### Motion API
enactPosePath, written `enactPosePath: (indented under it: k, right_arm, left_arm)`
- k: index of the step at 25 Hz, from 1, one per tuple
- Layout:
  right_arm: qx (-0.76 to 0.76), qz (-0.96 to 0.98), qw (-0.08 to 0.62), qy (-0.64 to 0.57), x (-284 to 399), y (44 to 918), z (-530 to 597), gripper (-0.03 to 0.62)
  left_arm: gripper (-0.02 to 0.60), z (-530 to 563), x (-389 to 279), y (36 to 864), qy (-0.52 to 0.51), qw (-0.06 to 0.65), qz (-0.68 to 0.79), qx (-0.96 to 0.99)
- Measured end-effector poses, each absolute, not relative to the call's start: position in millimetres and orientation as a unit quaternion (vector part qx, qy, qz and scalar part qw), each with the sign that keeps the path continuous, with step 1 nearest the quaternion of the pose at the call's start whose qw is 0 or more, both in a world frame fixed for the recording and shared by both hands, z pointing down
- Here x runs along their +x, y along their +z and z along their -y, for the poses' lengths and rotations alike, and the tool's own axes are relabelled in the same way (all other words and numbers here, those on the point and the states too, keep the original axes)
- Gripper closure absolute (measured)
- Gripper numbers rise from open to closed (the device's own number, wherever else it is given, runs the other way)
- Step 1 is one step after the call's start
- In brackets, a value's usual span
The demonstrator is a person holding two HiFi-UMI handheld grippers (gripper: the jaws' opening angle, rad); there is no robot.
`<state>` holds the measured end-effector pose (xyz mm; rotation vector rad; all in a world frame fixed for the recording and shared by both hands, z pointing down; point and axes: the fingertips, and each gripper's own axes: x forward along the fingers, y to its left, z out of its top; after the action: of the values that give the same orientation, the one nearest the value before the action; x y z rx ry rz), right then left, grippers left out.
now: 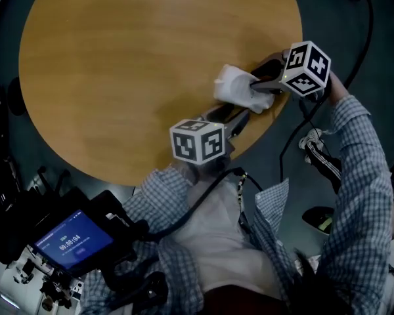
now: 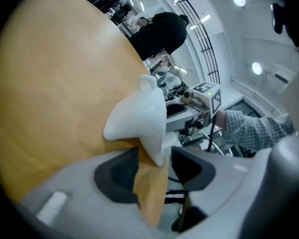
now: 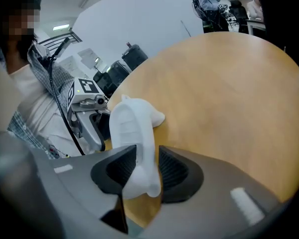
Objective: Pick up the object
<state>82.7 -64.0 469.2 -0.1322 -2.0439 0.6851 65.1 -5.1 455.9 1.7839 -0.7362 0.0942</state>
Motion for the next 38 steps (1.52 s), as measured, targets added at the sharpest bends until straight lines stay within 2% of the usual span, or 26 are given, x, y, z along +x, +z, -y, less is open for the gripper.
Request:
enactPosePath:
  k: [2,4,5,8,12,30,38]
  right_arm:
    - [-0.056,0.834,0.473,0.279,80.1,469.9,65.5,0.431]
    - [-0.057,0.835,0.471,0.277,78.1,469.3,65.8,0.413]
    - [-0.057,0.837,0.469,0.277,77.0,468.4,65.3,0.411]
    - [-0.058,0.842,0.46,0.277,73.6,464.8,62.1,0.413]
    - [-0.056,0.846,0.448,0.284,68.4,459.2,56.4,0.456]
    - [-0.024,0.853,0.416,0.314,79.0,433.8,49.5,0.482]
    - [-0.101,0.836,0.425,0.333,60.4,441.2,33.2,0.488]
  left_arm:
    - [0.382,10.6,64.1,456.0,0.031,0.574,0.323,0.752]
    - [0.432,14.0,65.0,457.1,0.025,0.583,0.33,0.742]
    - [0.434,15.1,64.1,457.8,0.024,0.588,0.334,0.736]
    - [0.436,16.4,59.4,457.6,0.023,0.595,0.343,0.726]
    - [0.436,17.5,57.4,456.1,0.015,0.606,0.34,0.719]
    - [0.443,16.9,57.1,434.7,0.036,0.571,0.295,0.765]
    - [0.445,-1.4,41.9,439.5,0.016,0.601,0.34,0.723]
